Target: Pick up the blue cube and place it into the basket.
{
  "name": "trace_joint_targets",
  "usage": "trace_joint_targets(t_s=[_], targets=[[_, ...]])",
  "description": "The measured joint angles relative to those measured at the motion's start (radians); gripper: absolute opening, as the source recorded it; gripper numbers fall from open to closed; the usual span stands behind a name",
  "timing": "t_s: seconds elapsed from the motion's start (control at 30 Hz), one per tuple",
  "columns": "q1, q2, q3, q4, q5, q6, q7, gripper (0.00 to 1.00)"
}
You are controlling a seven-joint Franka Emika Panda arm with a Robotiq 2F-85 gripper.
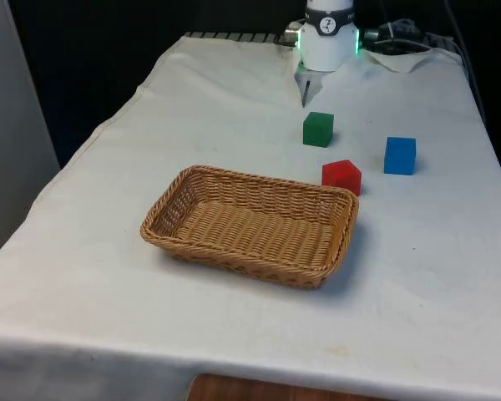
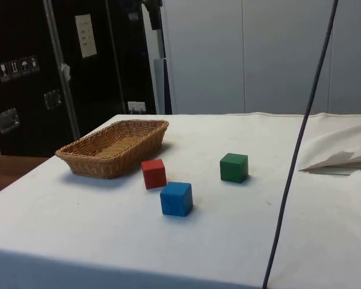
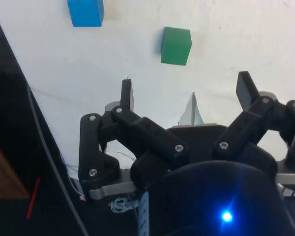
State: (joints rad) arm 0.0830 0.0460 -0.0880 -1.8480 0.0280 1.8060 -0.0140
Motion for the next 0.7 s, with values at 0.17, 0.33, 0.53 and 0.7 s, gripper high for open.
trace_joint_targets(t_s=[0.17, 0.33, 0.53, 0.7], targets=[[0.0, -0.036, 0.009, -0.035, -0.01, 0.004, 0.016, 1.0], [0.001, -0.058, 0.017, -0.061, -0.019, 0.019, 0.03, 1.0], [0.001, -0.094, 0.038, -0.104, -0.039, 0.047, 0.061, 1.0], [0.001, -0.108, 0.051, -0.124, -0.05, 0.063, 0.08, 1.0]])
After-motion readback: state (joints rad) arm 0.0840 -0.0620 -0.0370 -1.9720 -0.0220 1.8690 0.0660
